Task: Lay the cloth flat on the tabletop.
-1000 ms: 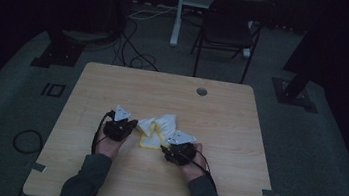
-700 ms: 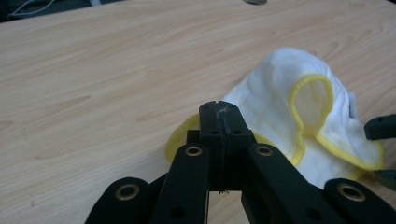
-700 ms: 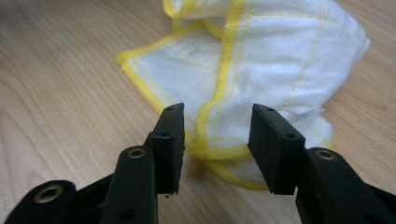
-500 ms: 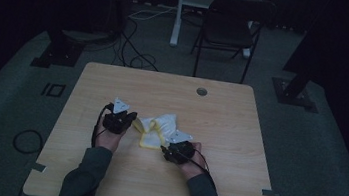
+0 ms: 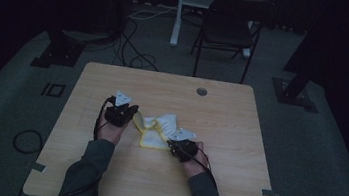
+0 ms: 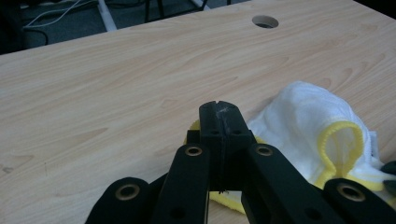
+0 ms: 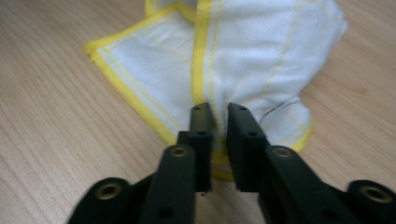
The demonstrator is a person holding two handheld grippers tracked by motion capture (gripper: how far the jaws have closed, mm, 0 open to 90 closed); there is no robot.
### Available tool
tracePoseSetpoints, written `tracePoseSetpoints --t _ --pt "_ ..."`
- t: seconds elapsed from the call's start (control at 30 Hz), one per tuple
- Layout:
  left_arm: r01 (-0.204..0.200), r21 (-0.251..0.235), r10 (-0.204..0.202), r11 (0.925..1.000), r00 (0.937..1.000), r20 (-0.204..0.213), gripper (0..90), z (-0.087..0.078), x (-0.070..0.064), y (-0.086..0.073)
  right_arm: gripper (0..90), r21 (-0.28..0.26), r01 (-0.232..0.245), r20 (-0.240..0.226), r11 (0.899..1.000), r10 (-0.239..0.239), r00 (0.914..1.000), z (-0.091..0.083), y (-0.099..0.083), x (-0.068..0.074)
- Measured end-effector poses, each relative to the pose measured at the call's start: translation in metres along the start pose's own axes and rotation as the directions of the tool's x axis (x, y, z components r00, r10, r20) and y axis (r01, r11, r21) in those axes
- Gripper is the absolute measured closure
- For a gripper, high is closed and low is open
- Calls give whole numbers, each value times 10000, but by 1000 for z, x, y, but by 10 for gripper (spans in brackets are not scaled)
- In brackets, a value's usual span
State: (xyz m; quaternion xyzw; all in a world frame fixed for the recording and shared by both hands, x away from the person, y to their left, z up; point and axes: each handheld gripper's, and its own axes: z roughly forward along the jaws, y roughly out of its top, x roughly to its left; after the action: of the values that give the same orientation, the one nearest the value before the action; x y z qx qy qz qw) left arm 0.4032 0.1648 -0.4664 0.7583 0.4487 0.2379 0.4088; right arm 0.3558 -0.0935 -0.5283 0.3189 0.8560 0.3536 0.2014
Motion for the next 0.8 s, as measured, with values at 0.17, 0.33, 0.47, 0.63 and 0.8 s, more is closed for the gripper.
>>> tracePoseSetpoints --t 0.17,0.33,0.47,0.63,0.8 --pt "-6 -34 6 10000 10000 -2 900 2 1 4 849 -281 -349 15 9990 349 9994 -7 0 -7" --pt "9 0 -9 10000 10000 -45 900 6 4 8 852 -531 -624 96 9966 630 9980 -14 0 -17" --pt "33 -20 -33 10000 10000 -50 900 8 5 11 853 -688 -773 252 9946 792 9965 -19 2 -25" --pt "110 -28 -110 9999 9998 -139 900 14 9 14 856 -822 -1033 379 9912 1067 9936 -24 5 -35" --pt "153 59 -151 9999 9996 -246 900 22 14 18 860 -864 -1298 606 9878 1352 9890 -25 7 -51"
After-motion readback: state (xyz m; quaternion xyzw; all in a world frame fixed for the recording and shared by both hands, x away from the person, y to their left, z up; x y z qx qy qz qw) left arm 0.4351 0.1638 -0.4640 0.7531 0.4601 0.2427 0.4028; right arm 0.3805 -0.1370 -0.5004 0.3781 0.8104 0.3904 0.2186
